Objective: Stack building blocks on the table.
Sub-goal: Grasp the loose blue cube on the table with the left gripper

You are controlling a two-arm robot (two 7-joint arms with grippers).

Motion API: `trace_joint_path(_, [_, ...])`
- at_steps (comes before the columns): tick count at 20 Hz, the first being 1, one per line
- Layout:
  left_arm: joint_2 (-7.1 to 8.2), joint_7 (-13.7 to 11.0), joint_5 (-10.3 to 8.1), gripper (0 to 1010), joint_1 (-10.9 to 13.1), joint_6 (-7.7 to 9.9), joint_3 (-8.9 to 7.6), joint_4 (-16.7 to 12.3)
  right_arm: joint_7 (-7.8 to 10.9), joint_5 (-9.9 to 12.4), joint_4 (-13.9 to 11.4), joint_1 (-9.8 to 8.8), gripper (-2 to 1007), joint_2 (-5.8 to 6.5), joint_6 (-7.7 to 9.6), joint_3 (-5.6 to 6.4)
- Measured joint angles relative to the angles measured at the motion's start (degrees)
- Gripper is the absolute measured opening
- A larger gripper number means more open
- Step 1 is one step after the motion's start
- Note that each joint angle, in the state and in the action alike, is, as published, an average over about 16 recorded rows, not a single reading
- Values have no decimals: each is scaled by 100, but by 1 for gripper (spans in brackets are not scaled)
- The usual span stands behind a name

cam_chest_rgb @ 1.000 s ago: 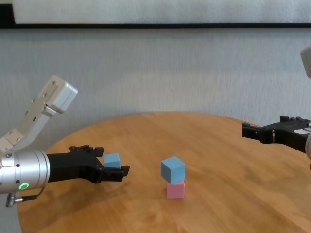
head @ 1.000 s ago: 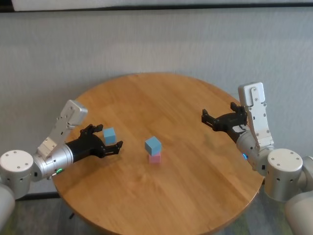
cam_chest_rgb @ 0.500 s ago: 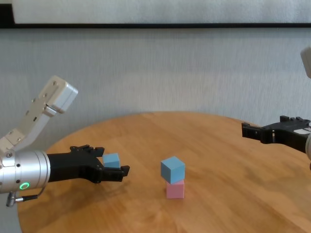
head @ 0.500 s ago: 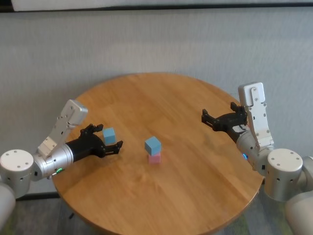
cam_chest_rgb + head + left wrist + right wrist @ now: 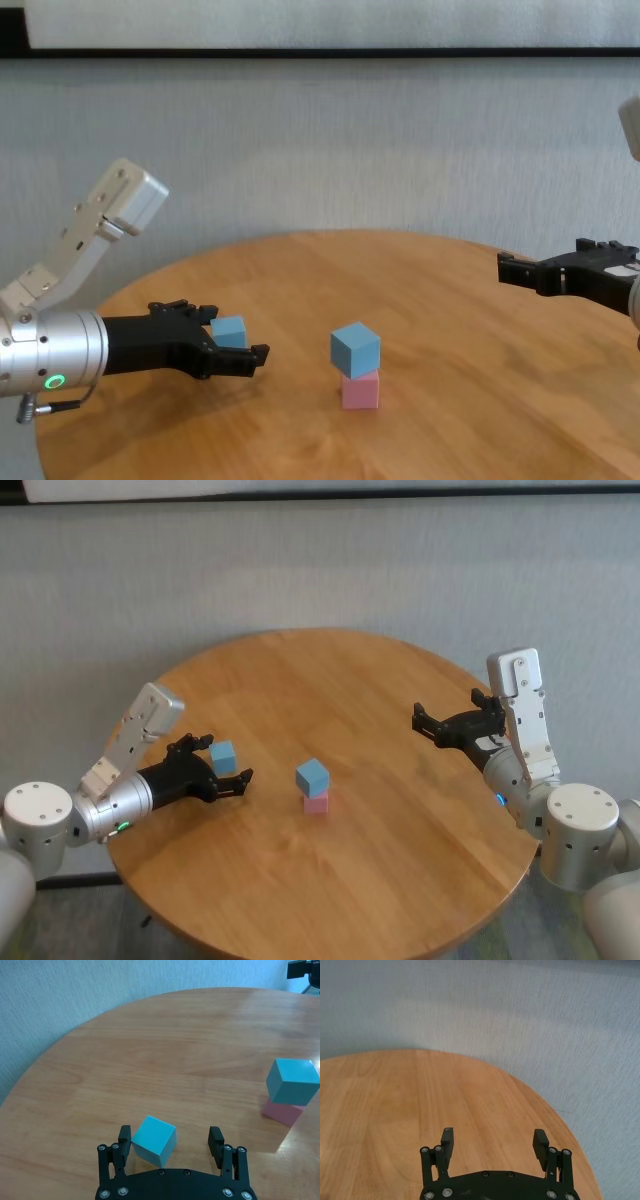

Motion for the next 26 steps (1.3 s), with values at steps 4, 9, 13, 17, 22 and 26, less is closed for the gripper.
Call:
trace_joint_path(4, [-35, -23, 22, 1001, -66, -49, 5, 142, 0, 0, 0, 0, 1000, 0, 0, 0])
trace_joint_path(9, [-83, -50, 43, 1001, -151, -130, -4, 342, 0, 0, 0, 0, 1000, 0, 0, 0])
trace_joint_path(13, [-125, -73, 59, 1001, -227, -206, -19, 525, 0, 0, 0, 0, 1000, 0, 0, 0])
trace_joint_path(17, [-173, -98, 78, 1001, -312, -291, -40, 721, 0, 0, 0, 0, 1000, 0, 0, 0])
trace_joint_path(22, [-242, -133, 109, 1001, -433, -406, -73, 983, 0, 0, 0, 0, 1000, 0, 0, 0])
trace_joint_path(26, [-296, -158, 140, 1001, -527, -493, -103, 1178, 0, 0, 0, 0, 1001, 0, 0, 0])
